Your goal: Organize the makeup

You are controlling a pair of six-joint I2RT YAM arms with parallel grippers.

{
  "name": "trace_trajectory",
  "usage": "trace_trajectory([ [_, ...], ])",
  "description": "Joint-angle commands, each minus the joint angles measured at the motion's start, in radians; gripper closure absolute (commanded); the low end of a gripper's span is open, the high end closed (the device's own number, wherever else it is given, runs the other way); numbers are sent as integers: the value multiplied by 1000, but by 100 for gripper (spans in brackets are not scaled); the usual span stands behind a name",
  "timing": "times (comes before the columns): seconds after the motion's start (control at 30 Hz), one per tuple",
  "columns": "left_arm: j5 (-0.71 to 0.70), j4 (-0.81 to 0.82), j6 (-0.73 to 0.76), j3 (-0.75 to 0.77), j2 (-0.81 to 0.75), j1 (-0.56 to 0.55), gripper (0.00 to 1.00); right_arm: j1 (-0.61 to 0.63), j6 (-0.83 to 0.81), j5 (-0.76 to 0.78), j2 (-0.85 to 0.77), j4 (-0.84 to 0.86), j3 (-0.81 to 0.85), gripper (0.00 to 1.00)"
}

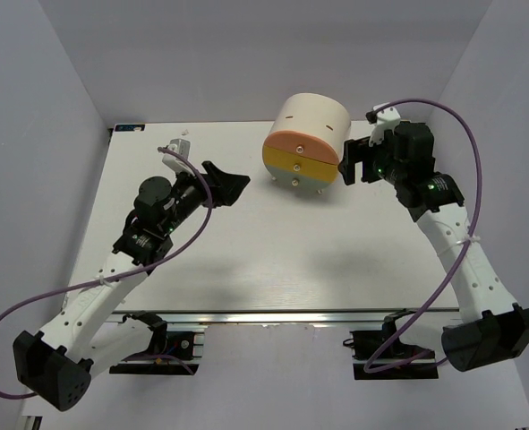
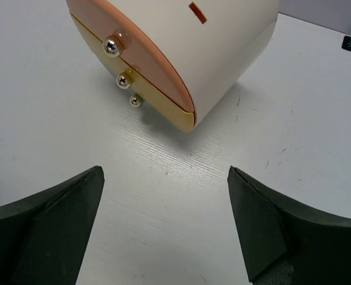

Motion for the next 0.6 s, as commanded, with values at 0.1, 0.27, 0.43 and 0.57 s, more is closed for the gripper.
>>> trace_trajectory([
  [0.1,-33,-55,58,35,-79,0,2,-5,5,50,-41,-57,63,11],
  [0.27,-36,-103,57,32,-109,-2,2,-3,11,63,-70,-72,59,11],
  [0.43,-54,-127,48,23,-114,-2,2,-5,14,104,-81,-82,31,11],
  [0.57,-56,-121,40,4,-125,-2,2,-15,20,87,-87,-94,17,11],
])
